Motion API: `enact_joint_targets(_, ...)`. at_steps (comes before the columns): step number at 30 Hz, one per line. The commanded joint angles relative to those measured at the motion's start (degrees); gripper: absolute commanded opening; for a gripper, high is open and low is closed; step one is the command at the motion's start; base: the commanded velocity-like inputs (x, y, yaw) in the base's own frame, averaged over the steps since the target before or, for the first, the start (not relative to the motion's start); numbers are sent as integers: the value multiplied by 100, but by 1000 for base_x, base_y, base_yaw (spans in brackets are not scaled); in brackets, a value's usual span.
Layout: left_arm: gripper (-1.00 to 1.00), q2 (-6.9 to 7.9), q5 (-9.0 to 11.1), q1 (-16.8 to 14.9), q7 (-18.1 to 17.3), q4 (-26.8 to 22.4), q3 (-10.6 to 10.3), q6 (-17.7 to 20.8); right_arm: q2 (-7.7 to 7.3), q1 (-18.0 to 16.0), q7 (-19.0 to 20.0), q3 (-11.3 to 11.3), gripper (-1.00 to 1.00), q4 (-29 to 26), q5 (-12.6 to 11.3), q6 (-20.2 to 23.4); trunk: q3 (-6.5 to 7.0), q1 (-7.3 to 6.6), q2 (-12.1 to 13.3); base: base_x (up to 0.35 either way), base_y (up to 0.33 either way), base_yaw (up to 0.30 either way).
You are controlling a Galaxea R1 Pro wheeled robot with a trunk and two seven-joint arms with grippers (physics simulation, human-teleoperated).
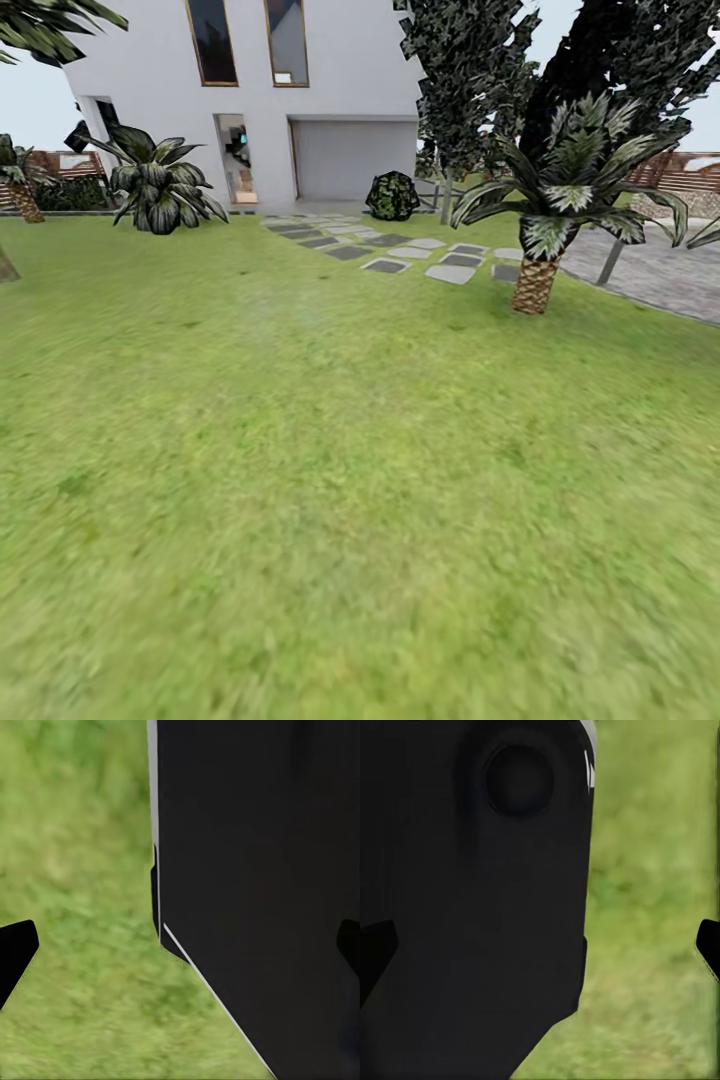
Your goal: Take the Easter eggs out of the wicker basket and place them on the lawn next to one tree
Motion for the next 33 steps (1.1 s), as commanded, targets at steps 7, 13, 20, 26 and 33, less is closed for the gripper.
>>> enact_joint_targets(7, 100, 6, 7, -2, -5, -1, 4, -2, -5, -3, -3, -22, 100, -43, -7, -26, -5, 3, -2, 343, 0, 1)
enact_joint_targets(13, 100, 5, 7, -2, -4, -1, 4, -2, -1, -3, -3, -35, 100, -47, -26, -27, -5, 3, -2, 343, 0, 0)
enact_joint_targets(20, 100, 7, 7, -2, -3, -1, 4, -2, 10, -3, -11, -31, 100, -48, -23, -27, -5, 3, -2, 343, 0, 0)
enact_joint_targets(26, 100, 6, 7, -2, -4, -1, 4, -2, 17, -3, -12, -28, 100, -44, -19, -27, -5, 3, -2, 343, 0, 0)
enact_joint_targets(33, 100, 7, 7, -2, -5, -1, 4, -2, 21, -3, -12, -28, 100, -12, -24, -22, -5, 3, -2, 343, 0, 0)
